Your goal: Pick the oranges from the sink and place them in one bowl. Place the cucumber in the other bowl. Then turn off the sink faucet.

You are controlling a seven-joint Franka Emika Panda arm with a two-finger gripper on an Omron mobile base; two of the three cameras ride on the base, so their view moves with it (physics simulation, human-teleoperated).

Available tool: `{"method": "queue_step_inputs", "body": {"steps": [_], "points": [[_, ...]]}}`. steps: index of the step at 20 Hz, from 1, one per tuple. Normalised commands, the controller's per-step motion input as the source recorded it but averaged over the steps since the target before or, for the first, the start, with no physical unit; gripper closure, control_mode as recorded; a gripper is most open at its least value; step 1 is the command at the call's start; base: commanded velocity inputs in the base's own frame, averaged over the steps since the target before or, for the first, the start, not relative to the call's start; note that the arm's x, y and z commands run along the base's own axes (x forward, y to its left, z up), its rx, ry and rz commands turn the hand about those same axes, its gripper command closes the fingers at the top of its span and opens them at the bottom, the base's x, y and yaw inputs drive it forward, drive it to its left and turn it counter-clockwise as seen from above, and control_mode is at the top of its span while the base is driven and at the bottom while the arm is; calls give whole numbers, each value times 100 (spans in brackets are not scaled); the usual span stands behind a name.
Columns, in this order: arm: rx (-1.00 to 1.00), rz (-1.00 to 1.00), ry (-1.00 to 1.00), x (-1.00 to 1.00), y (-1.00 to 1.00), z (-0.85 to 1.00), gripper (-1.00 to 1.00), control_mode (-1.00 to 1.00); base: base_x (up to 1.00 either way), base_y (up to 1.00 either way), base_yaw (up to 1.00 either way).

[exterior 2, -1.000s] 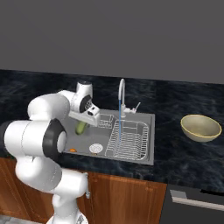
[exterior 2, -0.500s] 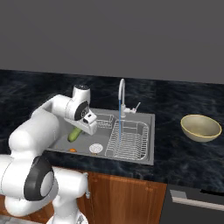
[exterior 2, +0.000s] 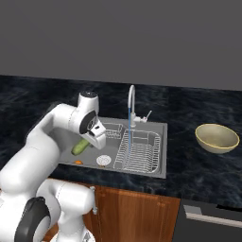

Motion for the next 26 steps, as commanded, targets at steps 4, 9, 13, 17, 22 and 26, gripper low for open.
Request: {"method": "queue_step_inputs", "body": {"steps": [4,9,13,17,22,26], "points": [[0,-20,9,-1,-56,25,100,-100,0,0,0],[0,-22,10,0,-63,25,100,-100,0,0,0],[0,-24,10,0,-69,19,100,-100,0,0,0],[0,-25,8,0,-74,14,100,-100,0,0,0],[0,-25,6,1,-83,8,100,-100,0,0,0],[0,-24,4,12,-85,5,100,-100,0,0,0]]}}
